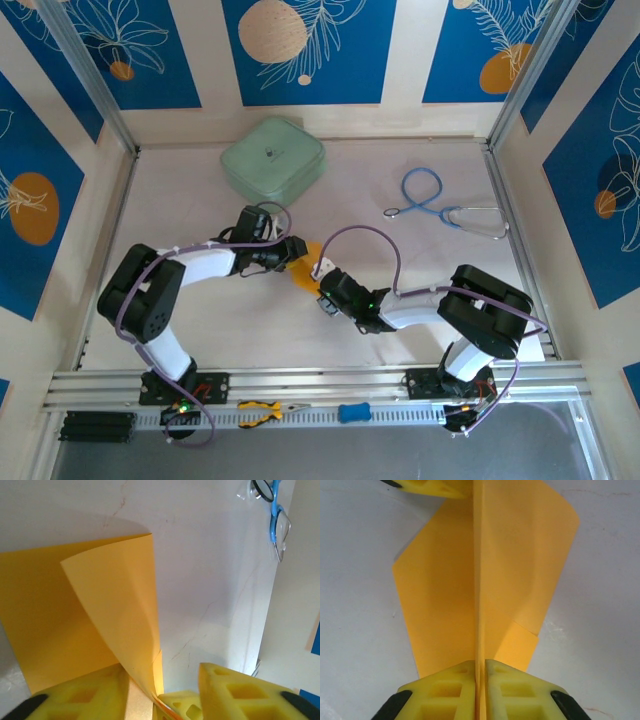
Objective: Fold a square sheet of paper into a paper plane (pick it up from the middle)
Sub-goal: Fourth fold the wing at the center of the table.
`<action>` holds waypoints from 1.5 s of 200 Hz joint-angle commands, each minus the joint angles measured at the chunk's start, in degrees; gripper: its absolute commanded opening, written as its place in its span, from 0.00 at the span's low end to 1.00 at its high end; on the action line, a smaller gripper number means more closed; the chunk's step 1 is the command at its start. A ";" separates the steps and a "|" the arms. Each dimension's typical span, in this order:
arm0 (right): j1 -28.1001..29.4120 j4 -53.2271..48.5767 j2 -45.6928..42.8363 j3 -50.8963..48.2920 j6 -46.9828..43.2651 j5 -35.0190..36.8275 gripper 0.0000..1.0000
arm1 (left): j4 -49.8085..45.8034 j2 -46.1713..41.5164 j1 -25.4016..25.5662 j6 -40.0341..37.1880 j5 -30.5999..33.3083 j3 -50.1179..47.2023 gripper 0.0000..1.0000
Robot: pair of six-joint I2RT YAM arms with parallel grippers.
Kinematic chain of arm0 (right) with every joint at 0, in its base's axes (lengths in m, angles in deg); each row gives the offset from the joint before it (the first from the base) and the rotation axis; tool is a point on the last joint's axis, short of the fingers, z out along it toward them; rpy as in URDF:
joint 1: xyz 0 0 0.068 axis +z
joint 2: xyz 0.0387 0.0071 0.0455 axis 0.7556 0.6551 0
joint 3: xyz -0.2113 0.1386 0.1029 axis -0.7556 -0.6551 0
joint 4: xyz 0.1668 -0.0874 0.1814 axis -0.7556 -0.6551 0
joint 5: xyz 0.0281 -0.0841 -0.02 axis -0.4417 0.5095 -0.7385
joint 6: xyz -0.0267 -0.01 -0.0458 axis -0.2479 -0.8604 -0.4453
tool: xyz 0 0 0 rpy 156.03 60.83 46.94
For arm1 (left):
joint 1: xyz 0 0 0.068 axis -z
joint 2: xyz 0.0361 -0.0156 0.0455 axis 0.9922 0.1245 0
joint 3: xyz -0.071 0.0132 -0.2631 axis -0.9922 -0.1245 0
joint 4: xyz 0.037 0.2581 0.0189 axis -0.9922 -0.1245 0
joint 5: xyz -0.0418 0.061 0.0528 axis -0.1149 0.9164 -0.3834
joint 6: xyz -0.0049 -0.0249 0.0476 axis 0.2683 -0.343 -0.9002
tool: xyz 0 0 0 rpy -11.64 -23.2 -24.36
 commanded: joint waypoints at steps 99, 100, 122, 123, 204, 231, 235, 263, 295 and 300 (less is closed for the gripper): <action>-1.03 1.00 3.64 1.73 8.74 -4.66 0.17 | -11.15 -4.56 -0.34 -4.96 6.70 2.85 0.56; -1.01 1.01 3.63 1.68 8.76 -4.68 0.17 | -11.20 -4.56 -0.30 -4.93 6.72 2.86 0.56; -1.10 1.01 2.62 1.41 8.77 -5.50 0.17 | -11.66 -4.47 -0.30 -5.02 7.16 2.93 0.56; -1.13 1.01 2.59 1.43 8.78 -5.54 0.16 | -11.67 -4.47 -0.33 -5.01 7.22 2.95 0.56; -1.98 3.90 0.57 -0.35 8.91 -6.98 0.14 | -9.81 -0.55 -0.27 -3.69 3.43 4.71 0.59; -2.32 3.58 -0.25 -0.67 9.06 -6.42 0.14 | -10.07 -0.85 -0.27 -3.61 4.22 4.39 0.60; -2.30 3.56 -0.33 -0.66 9.06 -6.38 0.14 | -10.26 -1.01 -0.29 -3.59 4.56 4.37 0.60; -2.45 3.52 -0.43 -0.58 9.00 -6.51 0.14 | -10.83 -1.76 -0.27 -3.79 5.39 4.32 0.63; -2.40 3.31 0.02 -0.55 9.04 -6.35 0.13 | -10.29 -3.62 -0.34 -3.29 6.71 3.51 0.72; -2.46 3.28 0.06 -0.51 9.04 -6.38 0.13 | -10.31 -4.12 -0.32 -3.29 7.03 3.42 0.76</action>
